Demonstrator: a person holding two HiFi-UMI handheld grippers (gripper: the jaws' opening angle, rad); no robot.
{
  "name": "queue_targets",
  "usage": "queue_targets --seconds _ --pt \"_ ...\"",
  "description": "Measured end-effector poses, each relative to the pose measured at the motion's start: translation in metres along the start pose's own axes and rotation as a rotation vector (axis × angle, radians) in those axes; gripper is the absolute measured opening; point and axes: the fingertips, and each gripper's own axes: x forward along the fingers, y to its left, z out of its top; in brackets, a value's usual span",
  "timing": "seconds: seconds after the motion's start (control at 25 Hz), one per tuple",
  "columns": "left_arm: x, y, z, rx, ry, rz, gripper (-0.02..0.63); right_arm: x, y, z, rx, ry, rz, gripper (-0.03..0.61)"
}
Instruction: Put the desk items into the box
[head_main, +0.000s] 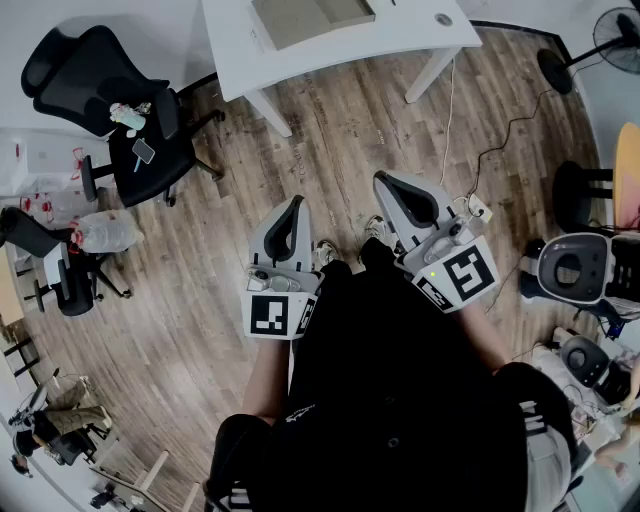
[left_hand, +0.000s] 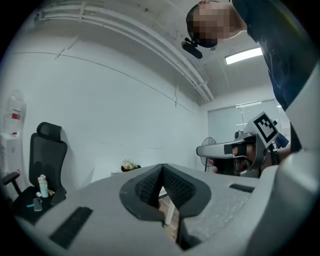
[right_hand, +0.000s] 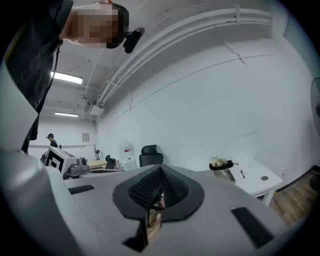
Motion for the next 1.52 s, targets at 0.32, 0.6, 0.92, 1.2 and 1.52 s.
queue_targets --seconds 0.32,0.6,0.92,1.2,1.52 --pt "0.001 -0.005 0.021 0.062 -0.073 0.027 0.006 -0.007 0.000 -0.001 -0.006 -0.004 -0.004 -0.002" --pt "0.026 -0.038 0.028 0.191 -0.079 0.066 0.006 -0.026 -0.031 0.000 0.007 -0.002 0.001 -0.002" --pt "0.068 -0.077 0.013 0.207 -0.034 0.074 0.006 -0.048 -0.075 0.005 0.021 -0.035 0.054 -0.002" --pt "0.091 -0.097 0.002 0.130 -0.042 0.102 0.006 -0.067 -0.104 0.001 0.019 -0.035 0.034 -0.002" --pt "0.121 -0.071 -0.001 0.073 -0.047 0.075 0.006 -0.062 -0.138 0.005 0.027 -0.053 -0.050 -0.002"
